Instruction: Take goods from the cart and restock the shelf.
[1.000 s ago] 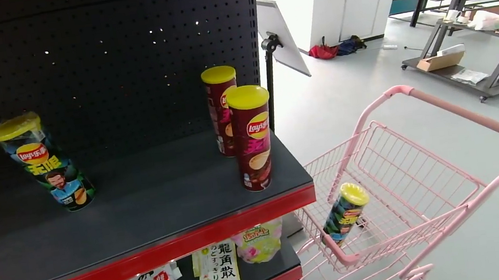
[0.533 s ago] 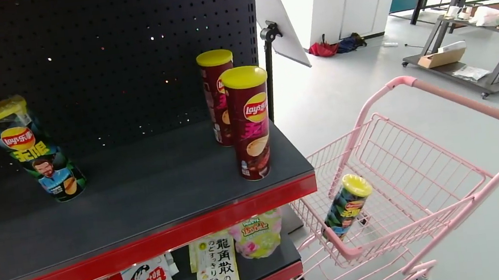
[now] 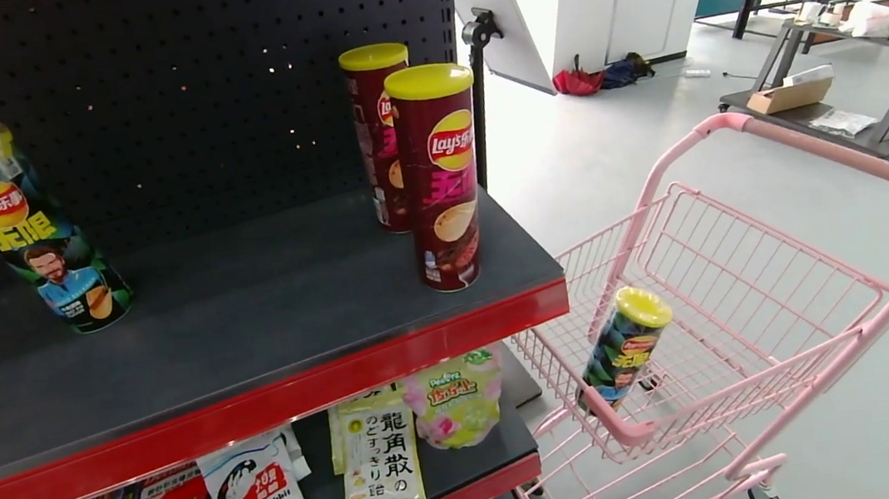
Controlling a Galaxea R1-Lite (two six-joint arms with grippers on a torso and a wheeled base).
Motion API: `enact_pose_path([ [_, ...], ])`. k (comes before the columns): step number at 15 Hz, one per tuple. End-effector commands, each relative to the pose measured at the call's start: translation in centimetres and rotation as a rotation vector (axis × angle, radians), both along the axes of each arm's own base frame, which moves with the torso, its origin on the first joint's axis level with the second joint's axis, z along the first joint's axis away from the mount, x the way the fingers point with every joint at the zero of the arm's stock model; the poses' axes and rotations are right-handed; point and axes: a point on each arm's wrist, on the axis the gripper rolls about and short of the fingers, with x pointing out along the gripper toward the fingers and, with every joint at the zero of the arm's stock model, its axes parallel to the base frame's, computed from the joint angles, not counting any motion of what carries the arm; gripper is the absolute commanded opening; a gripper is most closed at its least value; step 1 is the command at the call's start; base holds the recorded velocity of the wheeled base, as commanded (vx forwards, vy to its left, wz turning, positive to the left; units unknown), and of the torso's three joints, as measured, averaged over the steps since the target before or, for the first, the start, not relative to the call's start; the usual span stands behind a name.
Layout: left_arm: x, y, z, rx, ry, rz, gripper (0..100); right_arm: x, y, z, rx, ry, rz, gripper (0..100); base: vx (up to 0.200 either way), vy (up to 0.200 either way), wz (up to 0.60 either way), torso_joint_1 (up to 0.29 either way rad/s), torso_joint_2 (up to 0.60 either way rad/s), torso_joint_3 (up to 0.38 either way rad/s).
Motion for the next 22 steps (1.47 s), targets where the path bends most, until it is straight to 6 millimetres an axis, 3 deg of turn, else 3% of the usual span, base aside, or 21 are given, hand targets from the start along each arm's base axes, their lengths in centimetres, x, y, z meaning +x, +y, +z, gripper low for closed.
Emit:
enact_pose_path([
  [1, 0.0, 0.0, 0.0, 0.000, -0.001, 0.001, 100, 0.0, 0.0, 0.0, 0.000, 0.000, -0.001, 100, 0.000, 0.000, 0.00, -0.056, 0.15, 0.100],
  [4, 0.0, 0.0, 0.0, 0.000, 0.001, 0.001, 100, 0.0, 0.0, 0.5, 0.006, -0.006, 0.004, 100, 0.000, 0.000, 0.00, -0.009, 0.03, 0.017],
  [5, 0.0, 0.0, 0.0, 0.000, 0.001, 0.001, 100, 0.9, 0.0, 5.7, 0.098, 0.029, 0.023, 100, 0.000, 0.000, 0.00, 0.000, 0.00, 0.000],
  [6, 0.0, 0.0, 0.0, 0.000, -0.001, 0.001, 100, 4.0, 0.1, 10.8, 0.284, 0.096, 0.019, 100, 0.000, 0.000, 0.00, 0.000, 0.00, 0.000],
  [7, 0.0, 0.0, 0.0, 0.000, -0.001, 0.001, 100, 6.7, 0.2, 13.5, 0.342, 0.137, 0.040, 100, 0.000, 0.000, 0.00, 0.000, 0.00, 0.000],
  [8, 0.0, 0.0, 0.0, 0.000, 0.001, 0.001, 100, 9.2, 0.7, 14.3, 0.297, 0.196, 0.093, 100, 0.000, 0.000, 0.00, 0.000, 0.00, 0.000],
  [10, 0.0, 0.0, 0.0, 0.000, -0.001, 0.001, 100, 16.1, 2.1, 11.4, 0.241, 0.344, 0.132, 100, 0.000, 0.000, 0.00, 0.000, 0.00, 0.000],
  [11, 0.0, 0.0, 0.0, 0.000, -0.001, 0.001, 100, 17.3, 2.3, 10.1, 0.238, 0.374, 0.133, 100, 0.000, 0.000, 0.00, 0.000, 0.00, 0.000],
  [13, 0.0, 0.0, 0.0, 0.000, -0.001, 0.001, 100, 21.0, 3.1, 4.0, 0.228, 0.489, 0.130, 100, 0.000, 0.000, 0.00, 0.000, 0.00, 0.000],
  [15, 0.0, 0.0, 0.0, 0.000, -0.001, 0.001, 100, 23.4, 3.5, 1.1, 0.227, 0.504, 0.135, 100, 0.000, 0.000, 0.00, 0.000, 0.00, 0.000],
  [17, 0.0, 0.0, 0.0, 0.000, -0.001, 0.002, 100, 24.9, 4.2, -0.1, 0.225, 0.511, 0.164, 100, 0.000, 0.000, 0.00, 0.000, 0.00, 0.000],
  [22, 0.0, 0.0, 0.0, 0.000, -0.001, 0.002, 100, 26.9, 6.4, -1.1, 0.206, 0.536, 0.237, 100, 0.000, 0.000, 0.00, 0.000, 0.00, 0.000],
])
